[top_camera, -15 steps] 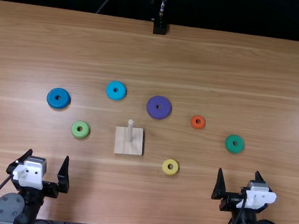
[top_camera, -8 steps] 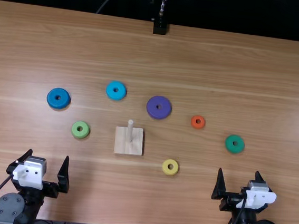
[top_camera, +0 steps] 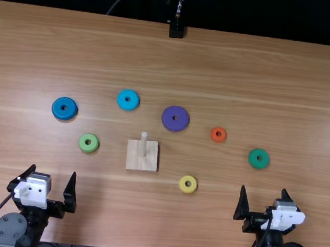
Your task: Build the Hanoi tower: stack the rings onto the peg from bottom to top in this color order: purple, dark blue, light blue, dark green, light green, yellow, orange.
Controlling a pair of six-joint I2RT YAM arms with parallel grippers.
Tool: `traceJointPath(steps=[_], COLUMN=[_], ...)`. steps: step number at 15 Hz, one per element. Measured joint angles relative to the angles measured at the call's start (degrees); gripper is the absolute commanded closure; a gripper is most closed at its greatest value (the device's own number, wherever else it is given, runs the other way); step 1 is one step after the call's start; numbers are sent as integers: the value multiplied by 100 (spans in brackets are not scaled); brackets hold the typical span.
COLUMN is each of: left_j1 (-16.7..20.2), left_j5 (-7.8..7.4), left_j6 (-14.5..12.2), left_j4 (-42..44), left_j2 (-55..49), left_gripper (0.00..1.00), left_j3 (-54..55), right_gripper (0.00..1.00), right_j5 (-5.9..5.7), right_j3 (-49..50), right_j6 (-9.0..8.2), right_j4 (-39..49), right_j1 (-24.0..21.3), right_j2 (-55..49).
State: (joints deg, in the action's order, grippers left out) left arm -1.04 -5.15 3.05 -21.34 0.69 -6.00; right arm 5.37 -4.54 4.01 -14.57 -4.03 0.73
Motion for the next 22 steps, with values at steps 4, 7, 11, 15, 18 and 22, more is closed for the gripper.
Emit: traceJointPath(steps=[4, 7, 11, 15, 18, 22], left_j1=[2, 0, 0, 0, 0, 0], left_j5=[0, 2, 2, 0, 2, -2], left_j6=[-7, -2, -2, -4, -4, -2], left_j4=[-2, -2, -2, -4, 0, -2], left_j2=[0, 0, -2, -2, -2, -2], left_gripper=[0, 0, 0, 0, 0, 0], left_j3=[0, 0, 0, 0, 0, 0], right_gripper=[0, 0, 0, 0, 0, 0], right_j5=[-90, -267, -330, -348, -350, -352], right_j3=[-46, -761, -2365, -4022, -4970, -5742], right_j6=[-9, -31, -35, -52, -125, -651], right_j4=[-15, -365, -348, -1252, -2339, -3056], right_j1=[0, 63, 358, 946, 1862, 2743], right_j2=[0, 57, 1311, 2905, 4483, 5855])
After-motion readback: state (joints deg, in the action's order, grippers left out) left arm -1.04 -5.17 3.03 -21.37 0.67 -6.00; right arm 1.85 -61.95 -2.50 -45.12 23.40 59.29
